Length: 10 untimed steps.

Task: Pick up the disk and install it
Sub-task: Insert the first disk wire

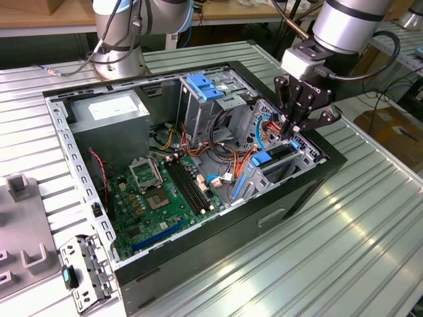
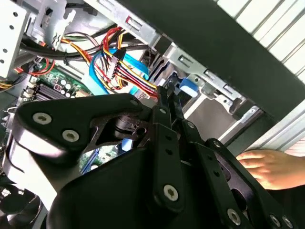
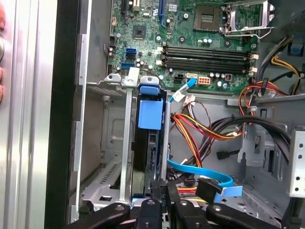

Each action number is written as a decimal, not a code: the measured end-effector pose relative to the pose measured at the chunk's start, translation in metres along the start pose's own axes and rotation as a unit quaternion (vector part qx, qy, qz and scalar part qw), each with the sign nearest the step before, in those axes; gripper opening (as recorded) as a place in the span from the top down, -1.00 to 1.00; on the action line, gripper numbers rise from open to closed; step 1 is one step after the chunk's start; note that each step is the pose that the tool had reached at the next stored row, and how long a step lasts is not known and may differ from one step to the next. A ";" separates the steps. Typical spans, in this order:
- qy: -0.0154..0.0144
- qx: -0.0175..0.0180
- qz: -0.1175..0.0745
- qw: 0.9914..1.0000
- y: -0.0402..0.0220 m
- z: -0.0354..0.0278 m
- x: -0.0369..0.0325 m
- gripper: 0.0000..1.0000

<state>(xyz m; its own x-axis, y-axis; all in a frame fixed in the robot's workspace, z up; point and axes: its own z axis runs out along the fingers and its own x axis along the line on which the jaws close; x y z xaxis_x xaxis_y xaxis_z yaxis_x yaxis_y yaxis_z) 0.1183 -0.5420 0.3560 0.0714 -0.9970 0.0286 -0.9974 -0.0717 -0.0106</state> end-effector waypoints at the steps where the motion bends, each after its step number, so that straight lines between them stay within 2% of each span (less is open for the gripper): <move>1: 0.000 0.000 0.000 1.000 0.0005 0.0004 0.0003 0.66; 4: 0.000 0.000 0.001 1.000 0.0024 0.0017 0.0027 0.66; 7: -0.001 0.000 0.001 1.000 0.0073 0.0024 0.0064 0.66; 10: -0.001 0.000 0.001 1.000 0.0075 0.0030 0.0070 0.66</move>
<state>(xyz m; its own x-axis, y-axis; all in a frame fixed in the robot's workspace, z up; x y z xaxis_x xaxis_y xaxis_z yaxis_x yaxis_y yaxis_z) 0.1113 -0.5496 0.3532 0.0698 -0.9972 0.0268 -0.9975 -0.0701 -0.0108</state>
